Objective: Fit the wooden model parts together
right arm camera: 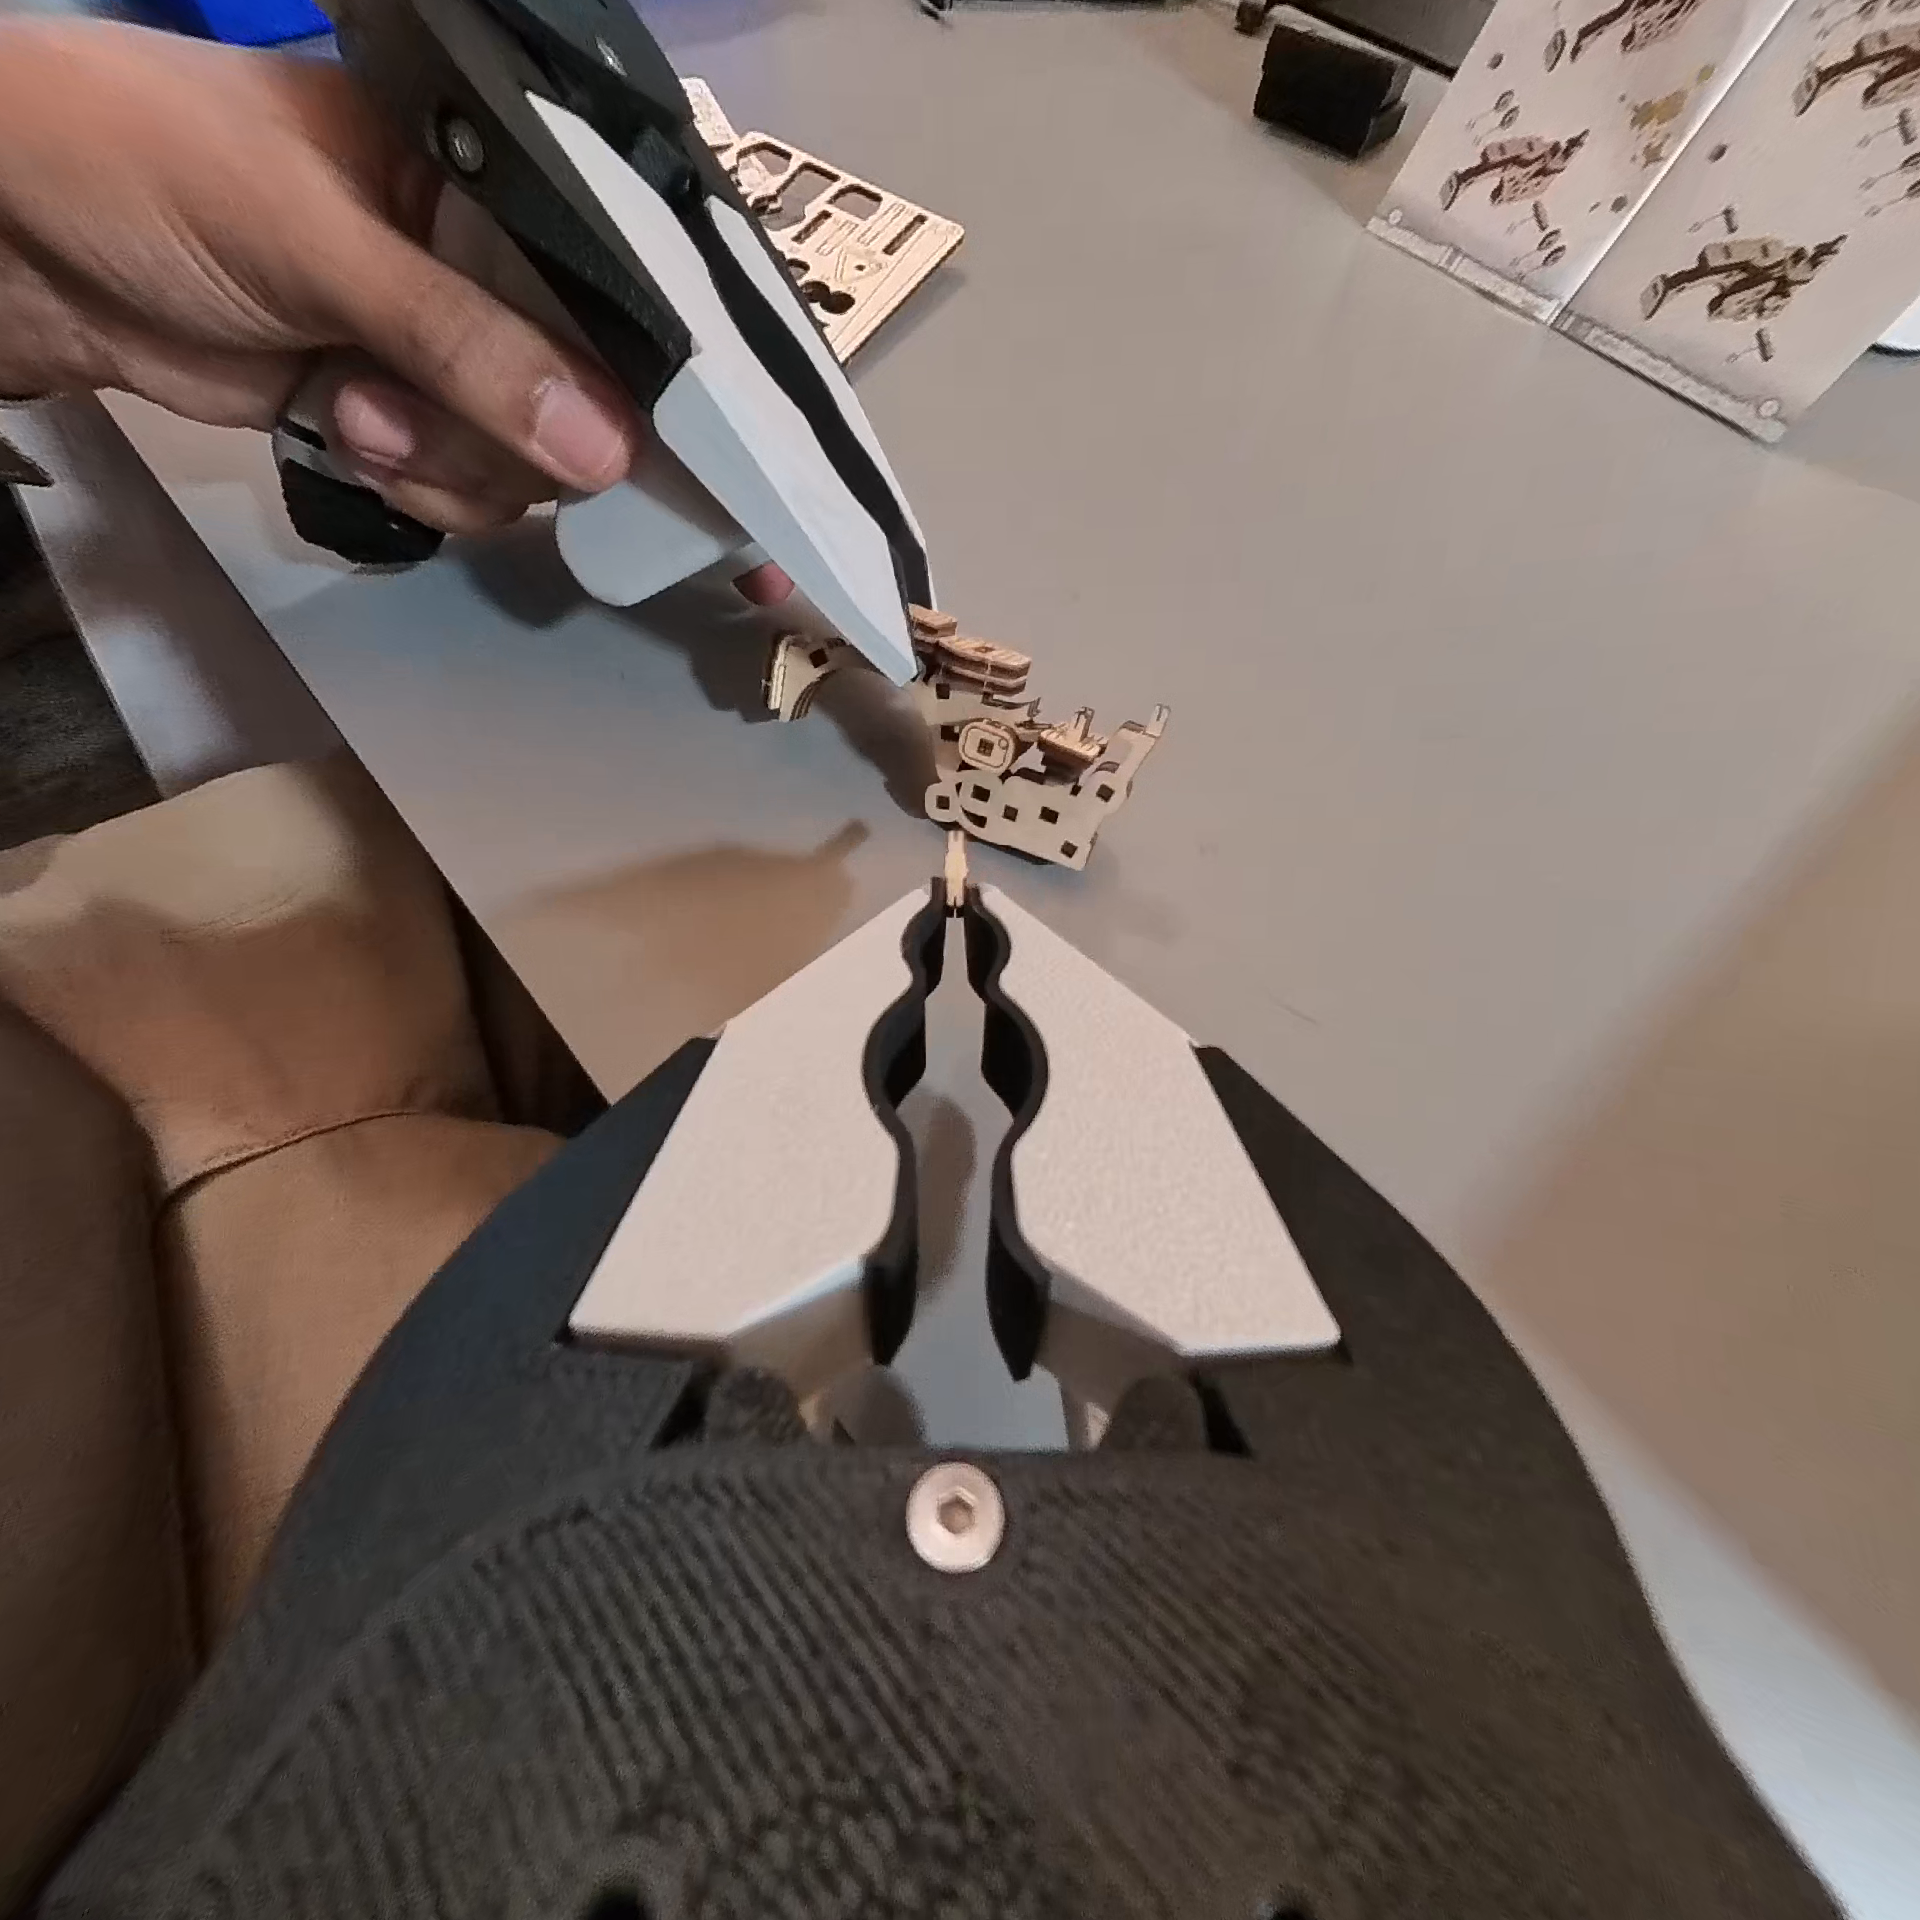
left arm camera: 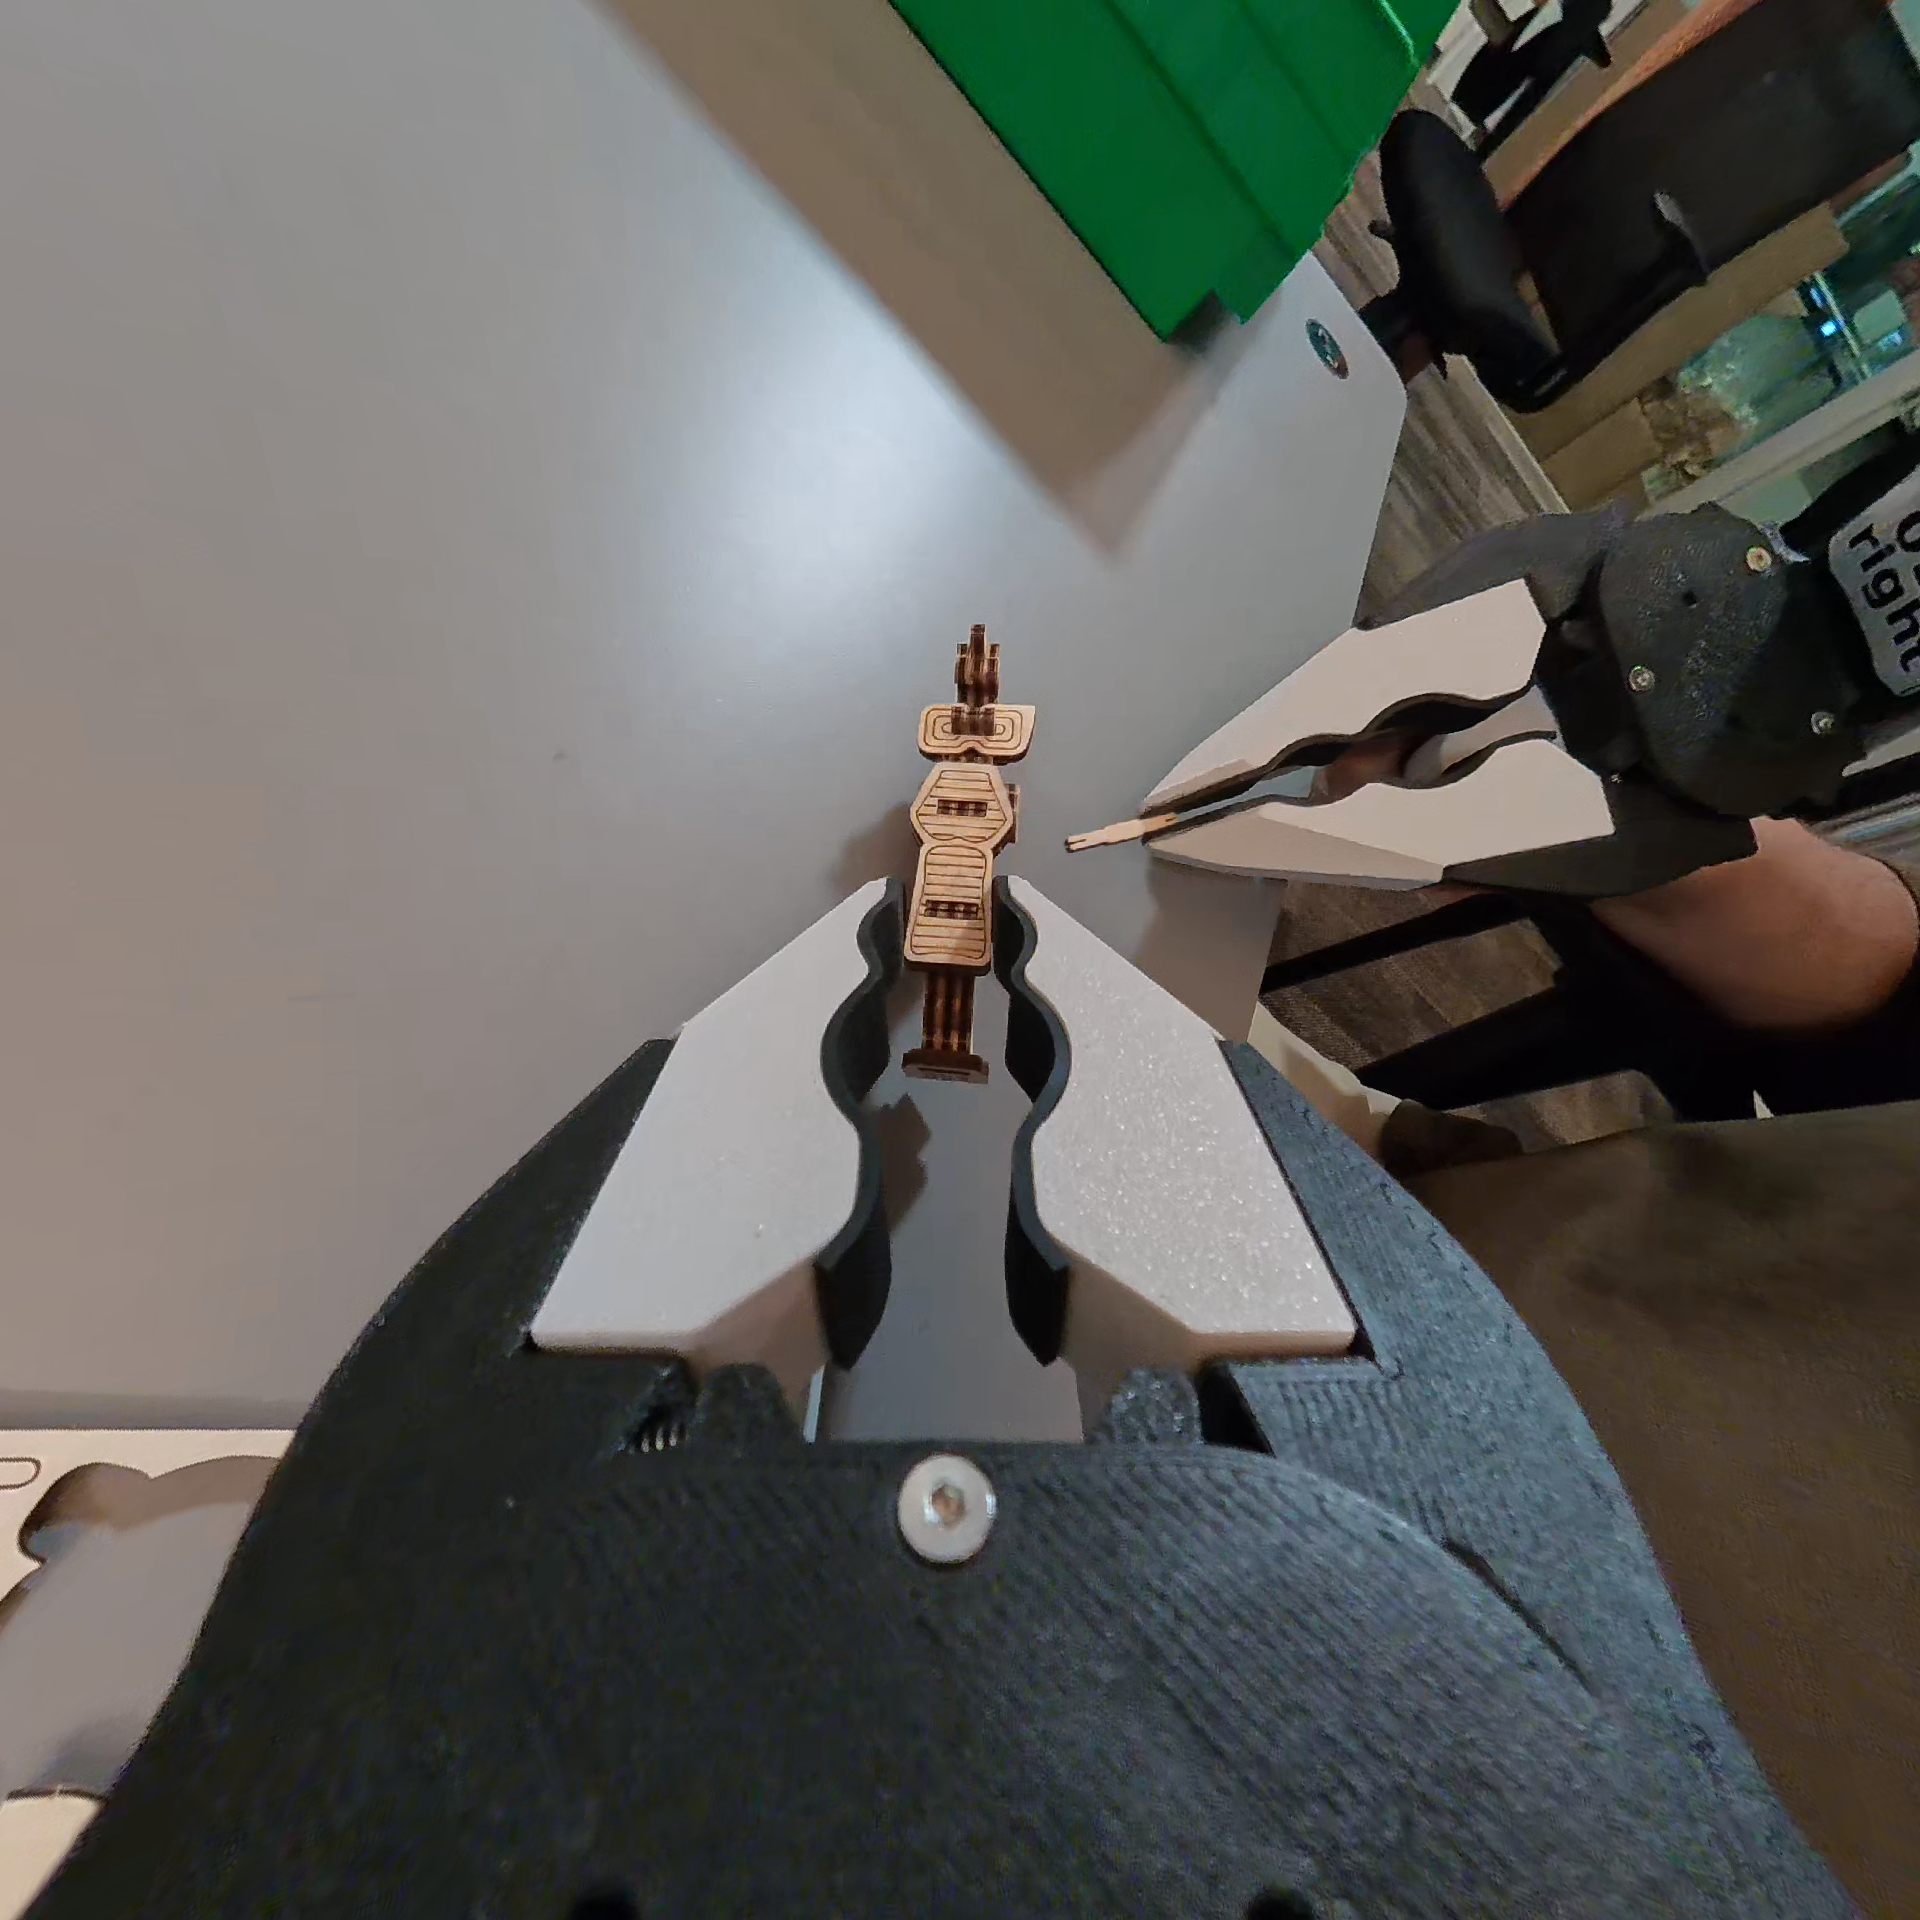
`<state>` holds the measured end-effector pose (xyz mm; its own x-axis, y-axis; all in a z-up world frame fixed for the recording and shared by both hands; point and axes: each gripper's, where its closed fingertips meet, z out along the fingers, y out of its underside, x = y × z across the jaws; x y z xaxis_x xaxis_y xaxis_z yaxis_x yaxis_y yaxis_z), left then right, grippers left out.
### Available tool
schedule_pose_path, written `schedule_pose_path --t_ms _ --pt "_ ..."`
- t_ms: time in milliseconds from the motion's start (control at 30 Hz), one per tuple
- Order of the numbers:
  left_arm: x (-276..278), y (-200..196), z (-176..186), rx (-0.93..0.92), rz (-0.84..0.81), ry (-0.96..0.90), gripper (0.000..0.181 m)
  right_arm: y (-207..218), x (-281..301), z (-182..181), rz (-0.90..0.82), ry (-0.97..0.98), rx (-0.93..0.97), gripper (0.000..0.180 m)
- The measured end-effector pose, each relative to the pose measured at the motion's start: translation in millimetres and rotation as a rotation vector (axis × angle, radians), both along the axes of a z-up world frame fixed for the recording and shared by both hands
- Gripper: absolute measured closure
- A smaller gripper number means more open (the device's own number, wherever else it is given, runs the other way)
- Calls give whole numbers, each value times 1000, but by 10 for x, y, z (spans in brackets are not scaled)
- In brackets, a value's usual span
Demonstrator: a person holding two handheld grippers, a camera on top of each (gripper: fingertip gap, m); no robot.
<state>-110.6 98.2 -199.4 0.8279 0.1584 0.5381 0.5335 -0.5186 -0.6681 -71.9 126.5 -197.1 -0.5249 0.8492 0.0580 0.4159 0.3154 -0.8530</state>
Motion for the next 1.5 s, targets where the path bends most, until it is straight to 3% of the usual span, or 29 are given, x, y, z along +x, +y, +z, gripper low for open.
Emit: schedule_pose_path --t_ms 667,1067,1500 --pt "25 35 -66 10 19 -98 167 61 -99 -117 -38 -42 -2 178" --pt "32 42 -41 1 5 0 167 20 -79 -43 -24 1 17 178" --pt "26 44 -8 27 7 -26 167 81 -90 -41 -54 -26 -41 178"
